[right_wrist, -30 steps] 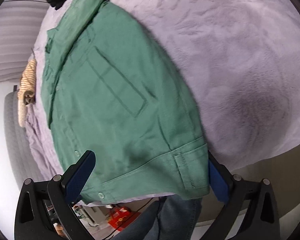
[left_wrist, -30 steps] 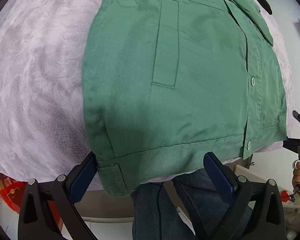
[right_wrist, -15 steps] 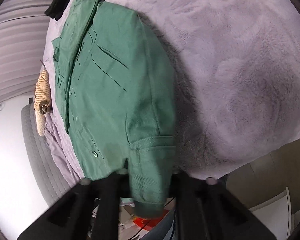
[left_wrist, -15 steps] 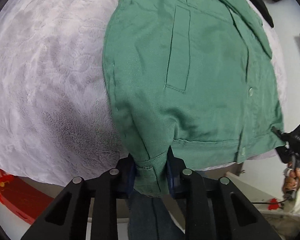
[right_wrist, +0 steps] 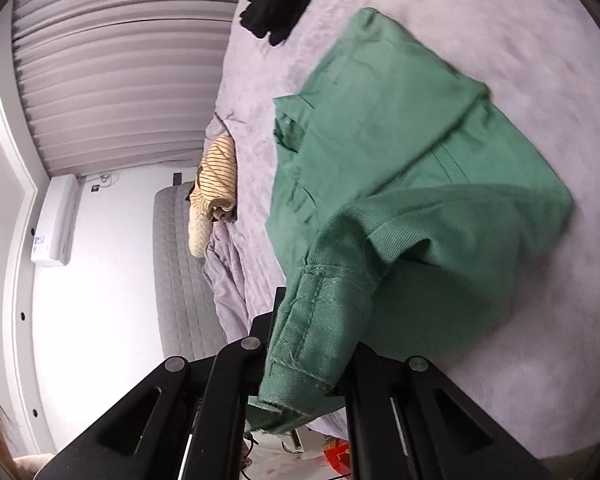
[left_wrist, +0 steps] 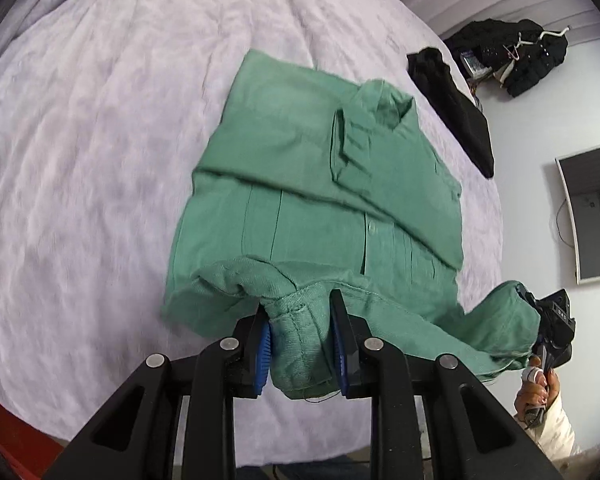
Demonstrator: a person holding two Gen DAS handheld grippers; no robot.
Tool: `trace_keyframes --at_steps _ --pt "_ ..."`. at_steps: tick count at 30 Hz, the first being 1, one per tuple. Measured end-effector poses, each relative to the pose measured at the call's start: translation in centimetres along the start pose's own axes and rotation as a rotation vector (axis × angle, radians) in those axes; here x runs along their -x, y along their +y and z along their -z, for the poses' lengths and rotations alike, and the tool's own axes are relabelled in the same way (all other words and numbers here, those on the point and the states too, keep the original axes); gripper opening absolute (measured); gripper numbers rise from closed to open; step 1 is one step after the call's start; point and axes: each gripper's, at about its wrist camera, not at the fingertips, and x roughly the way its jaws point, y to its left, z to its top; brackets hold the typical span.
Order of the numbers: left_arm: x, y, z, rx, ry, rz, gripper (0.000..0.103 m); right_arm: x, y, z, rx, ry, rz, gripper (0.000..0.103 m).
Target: Fold large clothes
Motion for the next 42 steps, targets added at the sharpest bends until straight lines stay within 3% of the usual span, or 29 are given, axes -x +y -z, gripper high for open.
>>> trace_keyframes --at_steps 5,7,11,17,19,20,21,22,23,24,27,33,36,38,42 --pt "-1.1 -2.1 -9.4 0.005 -0.132 -0.019 0.027 -3.0 4.1 -8.2 0.083 0.004 0.010 0.008" --pt "-2.4 -2.6 -12.3 -0.008 -0.151 -0.037 0.027 -4.2 4.7 -11.2 0.089 -0.002 0.034 0.008" --pt "-6.4 -2.9 -17.3 -0.034 -0.133 -0.145 0.027 -8.2 3.5 -16.6 0.045 -0.001 0.120 0.008" --pt "-11.1 -2.7 -19.4 -0.110 -0.063 -0.271 0.027 -12.9 1.3 -20.3 -0.017 -0.019 0.213 0.012" --pt "-11.4 -2.5 -19.3 -0.115 -0.043 -0.277 0.030 -13.4 1.0 -20.9 -0.032 -0.025 0.248 0.012" --pt "-11.5 -2.4 -19.3 -0.120 -0.033 -0.290 0.036 -13.5 0.9 -21.0 -0.041 -0.025 0.270 0.016" --pt "-11.4 -2.3 -19.4 -0.129 -0.036 -0.322 0.063 -13.3 0.8 -20.9 -0.047 -0.023 0.290 0.021" --pt "-11.0 -2.3 -19.3 -0.142 -0.062 -0.360 0.087 -13.2 0.9 -20.9 -0.045 -0.026 0.305 0.044" --pt "-10.5 -2.3 -19.3 -0.157 -0.097 -0.382 0.092 -12.8 1.2 -20.9 -0.030 -0.040 0.307 0.076" --pt "-10.1 -2.2 -19.3 -0.172 -0.120 -0.390 0.092 -12.0 1.6 -20.7 -0.009 -0.056 0.312 0.086" --pt "-10.2 -1.3 -19.7 -0.175 -0.097 -0.396 0.092 -10.3 3.4 -20.9 0.109 -0.096 0.380 0.088" --pt "-13.7 0.8 -20.1 -0.103 -0.035 -0.434 0.092 -11.4 1.9 -22.2 0.227 -0.061 0.666 0.088" --pt "-14.7 0.6 -19.3 -0.101 -0.039 -0.460 0.092 -13.5 0.0 -22.4 0.256 -0.004 0.743 0.079" --pt "-15.1 0.3 -18.9 -0.125 -0.041 -0.492 0.092 -15.1 -0.5 -22.3 0.291 0.052 0.781 0.005" --pt "-15.1 -0.3 -17.8 -0.164 -0.070 -0.508 0.092 -12.9 2.7 -20.6 0.428 -0.050 0.753 0.004"
